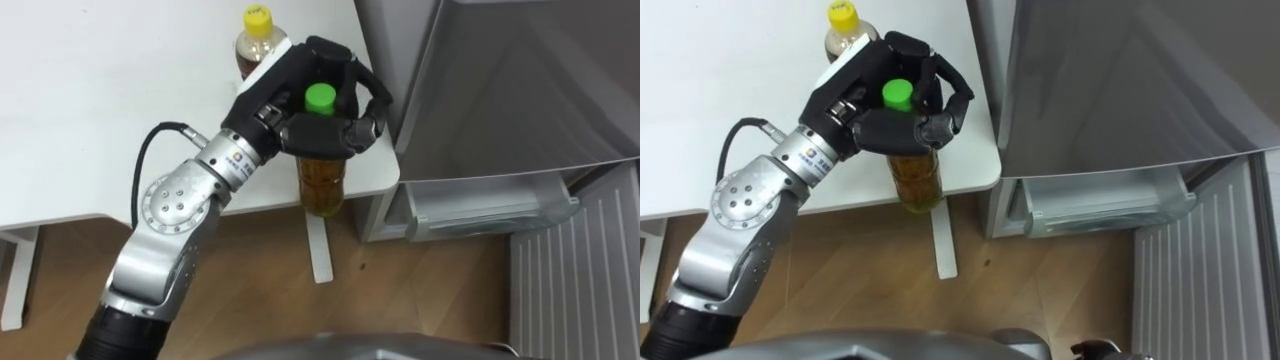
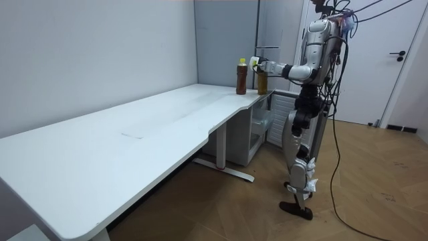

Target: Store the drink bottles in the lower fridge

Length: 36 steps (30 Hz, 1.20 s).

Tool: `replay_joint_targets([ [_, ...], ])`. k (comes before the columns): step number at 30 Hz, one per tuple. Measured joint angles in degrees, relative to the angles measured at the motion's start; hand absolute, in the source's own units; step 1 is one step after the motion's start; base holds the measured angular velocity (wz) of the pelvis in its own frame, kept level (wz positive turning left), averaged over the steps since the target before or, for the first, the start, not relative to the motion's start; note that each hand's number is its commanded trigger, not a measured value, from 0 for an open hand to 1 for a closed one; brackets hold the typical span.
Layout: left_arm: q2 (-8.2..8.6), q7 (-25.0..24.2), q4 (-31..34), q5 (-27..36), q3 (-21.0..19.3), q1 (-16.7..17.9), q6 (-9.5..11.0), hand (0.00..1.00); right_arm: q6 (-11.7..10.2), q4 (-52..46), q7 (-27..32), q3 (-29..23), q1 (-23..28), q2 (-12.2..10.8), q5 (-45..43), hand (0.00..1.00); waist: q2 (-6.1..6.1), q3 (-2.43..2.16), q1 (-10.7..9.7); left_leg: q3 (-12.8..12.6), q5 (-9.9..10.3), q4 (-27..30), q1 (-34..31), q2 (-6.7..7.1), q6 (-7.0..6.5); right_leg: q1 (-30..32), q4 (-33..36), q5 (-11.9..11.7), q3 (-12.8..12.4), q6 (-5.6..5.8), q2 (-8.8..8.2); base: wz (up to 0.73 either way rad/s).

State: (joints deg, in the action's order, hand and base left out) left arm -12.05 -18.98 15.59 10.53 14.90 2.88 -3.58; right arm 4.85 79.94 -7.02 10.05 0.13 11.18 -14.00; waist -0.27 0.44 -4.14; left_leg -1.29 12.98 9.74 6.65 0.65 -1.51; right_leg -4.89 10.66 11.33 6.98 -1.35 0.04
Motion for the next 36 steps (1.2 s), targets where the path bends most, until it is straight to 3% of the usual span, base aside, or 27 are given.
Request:
replay_joint_targets([
  [11, 0.14, 0.01, -0.65, 1.40, 0.64, 0.12, -0.18, 1.00, 0.20, -0.11, -0.09, 0.00, 0.11, -0.01, 0.02, 0.00, -0.13, 0.08, -0.21, -0.03, 0.00, -0.01, 0.90, -0.04, 0.00, -0.89, 0.05, 0.00, -0.13, 0.00, 0.04, 0.00],
  [14, 0.12, -0.26, -1.76, 5.44, 0.85, 0.12, -0.84, 1.00, 0.18, -0.51, -0.09, -0.01, -0.12, -0.05, 0.02, 0.00, -0.20, 0.12, -0.25, -0.09, 0.00, -0.06, 1.24, -0.03, 0.00, -1.20, 0.01, 0.00, -0.51, 0.00, 0.05, 0.00],
  [18, 0.03, -1.01, -1.76, 9.72, 1.72, 0.75, -3.18, 1.00, 0.23, -2.18, -0.01, 0.03, 0.28, -0.23, 0.21, 0.00, -0.48, 0.29, -0.28, -0.16, 0.00, 0.02, 0.94, -0.03, 0.00, -0.80, 0.04, 0.00, -0.54, 0.00, 0.01, 0.00],
  [30, -0.14, -5.23, -2.30, 24.87, 6.27, 0.60, -3.27, 1.00, -0.11, -5.18, -0.09, 2.43, -0.11, -0.51, 0.22, 0.00, -0.54, 0.30, -2.24, -0.47, 0.01, 0.47, -0.12, -0.49, 0.01, 0.15, 0.08, -0.04, -1.35, -0.06, 0.03, -0.03],
  [36, -0.14, -5.41, -3.53, 27.64, 6.73, -0.09, -3.26, 1.00, 0.22, -7.38, 0.33, 2.41, -0.20, -0.45, 0.43, 0.00, -0.72, 0.42, -2.37, -1.43, 0.01, 0.48, -0.12, -0.66, 0.01, 0.56, 0.28, -0.09, -2.17, -0.15, 0.20, -0.07],
])
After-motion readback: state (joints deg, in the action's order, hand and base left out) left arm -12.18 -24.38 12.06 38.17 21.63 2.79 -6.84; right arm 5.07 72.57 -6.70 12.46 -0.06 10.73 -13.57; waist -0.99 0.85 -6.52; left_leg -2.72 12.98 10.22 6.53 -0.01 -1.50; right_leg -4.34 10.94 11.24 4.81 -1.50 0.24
